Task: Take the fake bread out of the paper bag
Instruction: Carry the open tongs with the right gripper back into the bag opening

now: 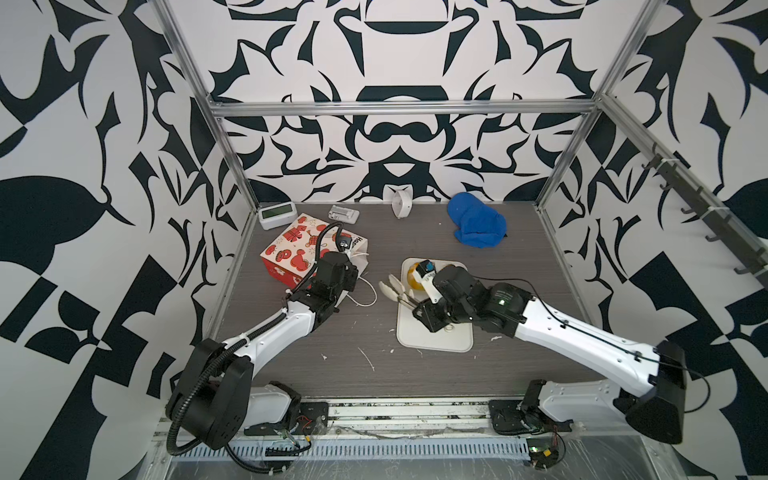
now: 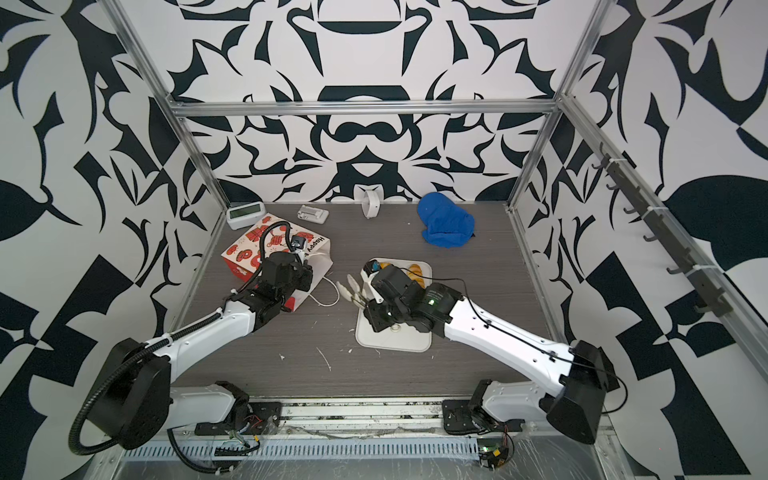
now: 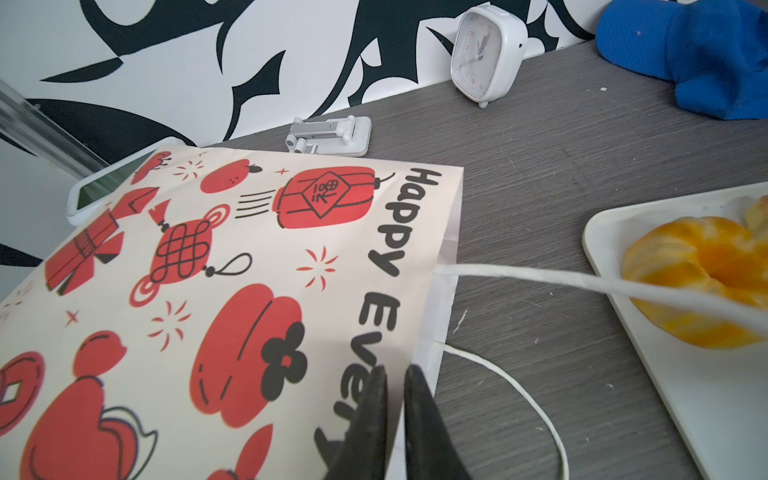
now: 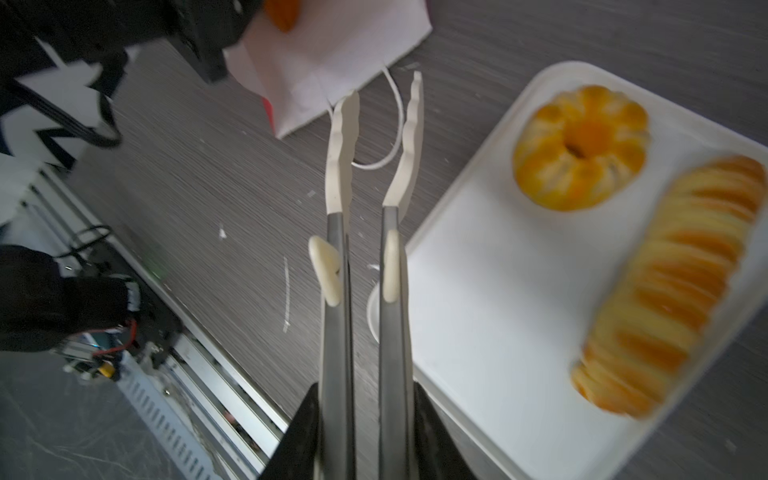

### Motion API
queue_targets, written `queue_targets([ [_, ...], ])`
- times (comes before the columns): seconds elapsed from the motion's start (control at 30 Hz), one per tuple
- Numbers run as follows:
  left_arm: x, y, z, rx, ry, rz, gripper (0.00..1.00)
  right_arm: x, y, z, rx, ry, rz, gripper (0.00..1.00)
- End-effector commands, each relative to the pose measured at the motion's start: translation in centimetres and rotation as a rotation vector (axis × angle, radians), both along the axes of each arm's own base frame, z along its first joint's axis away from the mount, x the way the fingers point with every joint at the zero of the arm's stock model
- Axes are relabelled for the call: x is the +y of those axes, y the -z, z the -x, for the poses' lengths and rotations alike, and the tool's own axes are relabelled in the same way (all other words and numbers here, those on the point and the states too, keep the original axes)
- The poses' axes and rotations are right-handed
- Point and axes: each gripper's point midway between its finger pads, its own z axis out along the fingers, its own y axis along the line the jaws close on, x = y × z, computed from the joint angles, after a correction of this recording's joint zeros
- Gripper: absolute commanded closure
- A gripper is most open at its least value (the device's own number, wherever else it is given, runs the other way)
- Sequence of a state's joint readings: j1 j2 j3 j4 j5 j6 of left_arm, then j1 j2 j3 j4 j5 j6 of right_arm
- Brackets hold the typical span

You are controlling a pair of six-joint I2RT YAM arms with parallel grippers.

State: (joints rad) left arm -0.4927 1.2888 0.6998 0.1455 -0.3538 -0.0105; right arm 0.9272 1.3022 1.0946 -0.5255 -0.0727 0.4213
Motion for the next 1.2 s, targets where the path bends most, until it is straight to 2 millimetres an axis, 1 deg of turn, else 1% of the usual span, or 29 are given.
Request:
queue_targets([
  [0.0, 0.4, -3.0, 0.1, -0.044, -0.009, 0.021, 0.87, 5.5, -2.9, -2.1, -0.144, -0.113, -0.199, 0.67],
  [0.1, 0.7, -3.5, 0.2, -0.049, -0.016, 0.007, 0.87, 7.8, -1.2, -3.5, -0.159, -0.142, -0.184, 0.68],
  [0.2, 0.9, -3.6, 0.3, -0.047, -0.022, -0.002, 0.88, 9.8, -0.2, -4.7, -0.176, -0.159, -0.203, 0.69],
  [0.3, 1.0, -3.9, 0.4, -0.041, -0.024, -0.006, 0.88, 11.3, 0.0, -5.7, -0.199, -0.168, -0.223, 0.69],
  [0.53, 1.1, -3.9, 0.8, -0.011, -0.019, -0.021, 0.89, 13.8, 0.2, -7.4, -0.250, -0.172, -0.290, 0.70],
  [0.6, 1.1, -3.9, 0.8, -0.002, -0.019, -0.025, 0.92, 14.3, 0.2, -7.6, -0.252, -0.169, -0.321, 0.70],
  [0.7, 1.3, -4.1, 0.9, 0.008, -0.022, -0.032, 0.92, 15.0, 0.7, -7.8, -0.230, -0.166, -0.351, 0.70],
  [0.9, 1.6, -5.3, 0.9, -0.006, -0.027, -0.052, 1.00, 15.6, 2.4, -8.1, -0.187, -0.143, -0.405, 0.70],
  [1.03, 1.8, -5.9, 1.1, -0.010, -0.027, -0.071, 1.00, 15.7, 3.6, -8.4, -0.176, -0.113, -0.440, 0.70],
  [1.17, 2.0, -6.1, 1.4, -0.009, -0.025, -0.075, 1.00, 16.0, 4.9, -8.6, -0.162, -0.107, -0.437, 0.70],
])
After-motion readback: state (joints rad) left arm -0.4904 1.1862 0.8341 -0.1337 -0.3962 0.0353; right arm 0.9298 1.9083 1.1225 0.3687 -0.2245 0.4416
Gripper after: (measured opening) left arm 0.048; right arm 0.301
